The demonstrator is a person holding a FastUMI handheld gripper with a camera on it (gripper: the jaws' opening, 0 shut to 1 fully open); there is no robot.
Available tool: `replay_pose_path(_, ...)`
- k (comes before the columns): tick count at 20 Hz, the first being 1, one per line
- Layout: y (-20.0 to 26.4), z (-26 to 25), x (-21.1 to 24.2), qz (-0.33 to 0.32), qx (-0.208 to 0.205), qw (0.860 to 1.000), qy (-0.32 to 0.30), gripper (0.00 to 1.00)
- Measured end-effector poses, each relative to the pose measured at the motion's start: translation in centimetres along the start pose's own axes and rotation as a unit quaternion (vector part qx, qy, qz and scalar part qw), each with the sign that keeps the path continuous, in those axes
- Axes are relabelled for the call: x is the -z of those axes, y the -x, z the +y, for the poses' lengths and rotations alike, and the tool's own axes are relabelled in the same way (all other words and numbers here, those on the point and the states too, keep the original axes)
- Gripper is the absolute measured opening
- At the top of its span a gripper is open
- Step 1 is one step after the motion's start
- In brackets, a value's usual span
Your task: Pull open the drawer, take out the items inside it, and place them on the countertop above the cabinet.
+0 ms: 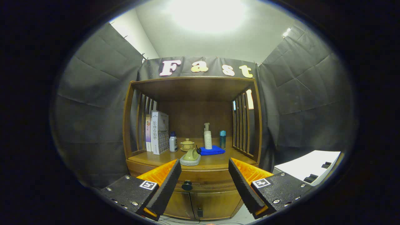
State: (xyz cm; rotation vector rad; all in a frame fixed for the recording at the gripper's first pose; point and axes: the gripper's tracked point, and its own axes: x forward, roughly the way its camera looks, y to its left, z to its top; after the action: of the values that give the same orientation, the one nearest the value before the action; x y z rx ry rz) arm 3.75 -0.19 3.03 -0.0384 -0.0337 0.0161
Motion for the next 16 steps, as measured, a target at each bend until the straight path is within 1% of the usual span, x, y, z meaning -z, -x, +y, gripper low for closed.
replay_pose_path(4, 1.6, -0.2, -0.1, -0.001, -0.002, 1.000, -0.003, 0.95)
replay_pose_path(8, 2.7, -0.2, 0.8, 0.006, -0.003, 1.000, -0.012, 0.95)
replay_pose_path(16, 3.2, -0.5, 2.2, 0.021, 0.001, 1.000, -0.022, 0.95)
